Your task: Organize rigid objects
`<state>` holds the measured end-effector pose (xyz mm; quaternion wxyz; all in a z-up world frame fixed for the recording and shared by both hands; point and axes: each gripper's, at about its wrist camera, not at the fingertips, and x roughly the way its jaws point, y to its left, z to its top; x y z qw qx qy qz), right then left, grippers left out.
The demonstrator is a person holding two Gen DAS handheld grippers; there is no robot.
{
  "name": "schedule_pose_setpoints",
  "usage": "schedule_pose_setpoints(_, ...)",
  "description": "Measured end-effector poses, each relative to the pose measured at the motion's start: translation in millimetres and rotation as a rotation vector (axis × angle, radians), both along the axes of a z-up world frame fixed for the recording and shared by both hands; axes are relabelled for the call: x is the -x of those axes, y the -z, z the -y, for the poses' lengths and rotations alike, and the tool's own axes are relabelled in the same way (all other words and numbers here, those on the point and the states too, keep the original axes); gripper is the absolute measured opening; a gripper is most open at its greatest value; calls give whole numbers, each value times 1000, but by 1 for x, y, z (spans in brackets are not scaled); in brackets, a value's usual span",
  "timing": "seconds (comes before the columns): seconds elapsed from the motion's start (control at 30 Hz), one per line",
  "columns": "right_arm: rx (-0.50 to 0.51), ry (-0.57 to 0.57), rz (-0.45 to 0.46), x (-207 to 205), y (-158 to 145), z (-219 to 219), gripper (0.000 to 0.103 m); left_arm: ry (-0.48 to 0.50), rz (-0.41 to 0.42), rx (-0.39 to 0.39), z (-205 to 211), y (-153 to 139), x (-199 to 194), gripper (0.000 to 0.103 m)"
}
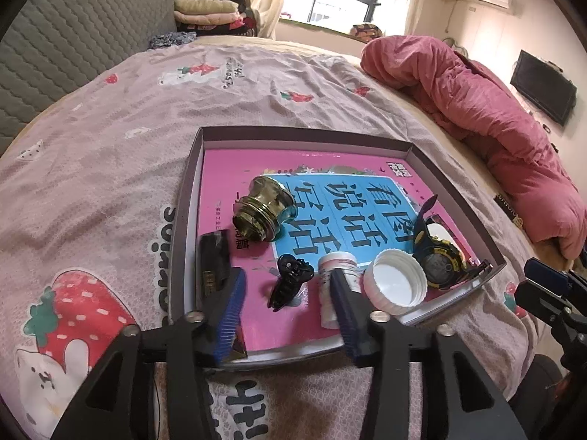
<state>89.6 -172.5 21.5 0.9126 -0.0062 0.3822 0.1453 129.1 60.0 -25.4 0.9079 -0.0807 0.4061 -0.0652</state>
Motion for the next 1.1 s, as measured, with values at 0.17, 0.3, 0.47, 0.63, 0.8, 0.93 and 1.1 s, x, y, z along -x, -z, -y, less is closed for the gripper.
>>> schedule_pose_setpoints(0.17,-7,19,0,1,-1,4,56,-2,4,5,0,-3,7,57)
schedule_pose_setpoints(0.3,-10,28,5,3,-4,7,56,-10,10,7,-1,-6,14,59)
schedule_pose_setpoints(0.47,4,38,27,6,-12,9,56,-31,12,44,-1,-12,27,75)
schedule_pose_setpoints(0.63,0,43,46,10,-18,10,56,-75,15,46,1,-20,38,75)
schedule_pose_setpoints(0.8,-16,29,69,14,-25,8,56,-101,46,16,6,-36,51,78)
schedule_pose_setpoints(0.93,-17,25,86,20,-30,7,56,-97,65,-4,11,-47,66,78)
schedule_pose_setpoints(1.1,-20,14,104,31,-34,7,57,-74,51,-22,22,-53,84,78)
